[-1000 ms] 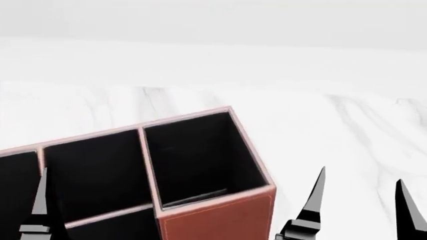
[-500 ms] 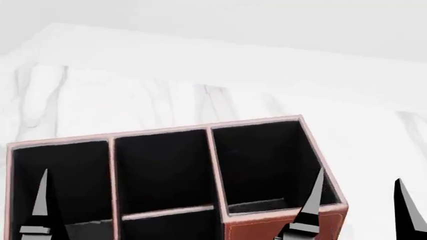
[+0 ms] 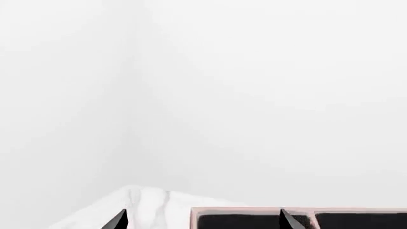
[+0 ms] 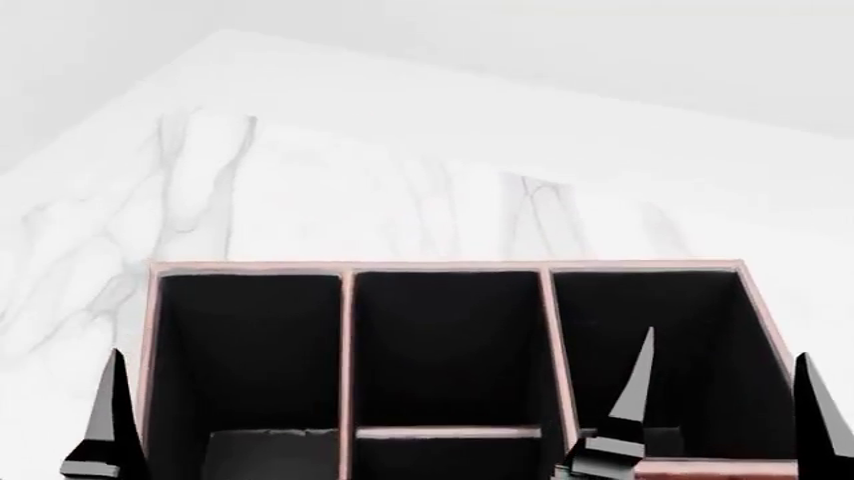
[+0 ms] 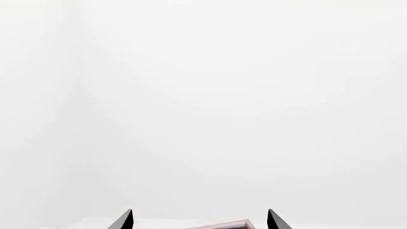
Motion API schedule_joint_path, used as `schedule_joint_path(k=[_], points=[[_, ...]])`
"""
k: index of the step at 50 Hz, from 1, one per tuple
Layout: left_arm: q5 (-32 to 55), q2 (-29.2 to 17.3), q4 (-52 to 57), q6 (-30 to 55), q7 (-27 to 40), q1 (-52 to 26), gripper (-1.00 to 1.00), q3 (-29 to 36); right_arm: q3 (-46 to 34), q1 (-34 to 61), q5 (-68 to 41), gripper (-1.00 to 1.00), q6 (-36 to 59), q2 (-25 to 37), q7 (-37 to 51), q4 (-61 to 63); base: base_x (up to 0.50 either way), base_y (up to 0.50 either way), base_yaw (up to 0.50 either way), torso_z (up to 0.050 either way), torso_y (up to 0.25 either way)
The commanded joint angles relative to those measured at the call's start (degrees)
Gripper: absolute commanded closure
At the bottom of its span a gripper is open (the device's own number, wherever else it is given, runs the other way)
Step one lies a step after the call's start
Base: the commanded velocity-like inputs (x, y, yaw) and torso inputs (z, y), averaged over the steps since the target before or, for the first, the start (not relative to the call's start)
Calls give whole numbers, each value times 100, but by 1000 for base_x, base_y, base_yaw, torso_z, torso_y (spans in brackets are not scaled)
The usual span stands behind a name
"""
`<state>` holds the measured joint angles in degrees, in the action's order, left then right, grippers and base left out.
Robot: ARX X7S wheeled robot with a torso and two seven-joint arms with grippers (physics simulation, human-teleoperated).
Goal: Pick up the book and place it in the front compartment of the caddy.
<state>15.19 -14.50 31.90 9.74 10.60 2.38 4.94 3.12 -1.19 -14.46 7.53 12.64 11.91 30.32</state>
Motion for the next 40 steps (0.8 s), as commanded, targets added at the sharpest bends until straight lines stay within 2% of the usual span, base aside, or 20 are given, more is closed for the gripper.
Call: schedule_joint_path(k=[1,6,12,14,17,19,22,23,24,25,26,40], points=[[145,-63,-51,120,-37,-18,-100,104,21,163,13,-100,184,70,122,-107,0,0,0,0,0],[397,-229,12,379,-259,-33,-100,206,21,256,160,-100,245,155,200,-104,0,0,0,0,0],[1287,-584,455,1297,-397,-181,-100,3,172,353,94,-100,208,170,270,-226,0,0,0,0,0],[1689,-830,679,1789,-427,-283,-100,-72,195,359,67,-100,207,179,274,-231,0,0,0,0,0],[1654,-1150,873,2005,-515,-306,-100,-11,201,359,57,-100,185,189,276,-243,0,0,0,0,0],[2276,-1623,1029,2483,-1033,-323,-100,68,245,402,65,-100,195,212,308,-264,0,0,0,0,0],[2325,-1808,1075,2592,-1255,-332,-100,224,305,426,39,-100,211,233,344,-248,0,0,0,0,0],[2430,-2668,1608,3452,-2114,-1192,-100,1083,473,614,-1,-100,354,291,452,-345,0,0,0,0,0],[2399,-2886,1615,4311,-2961,-1586,-100,1943,481,623,-14,-100,390,301,463,-317,0,0,0,0,0],[2450,-2887,1637,4541,-2974,-1624,-100,2288,491,622,-25,-100,395,305,468,-306,0,0,0,0,0],[2440,-2902,1656,4633,-2974,-1682,-100,2349,487,614,-19,-100,361,300,463,-333,0,0,0,0,0],[2623,-3043,1857,4518,-3205,-1787,-100,2309,406,600,36,-100,275,318,472,-410,0,0,0,0,0]])
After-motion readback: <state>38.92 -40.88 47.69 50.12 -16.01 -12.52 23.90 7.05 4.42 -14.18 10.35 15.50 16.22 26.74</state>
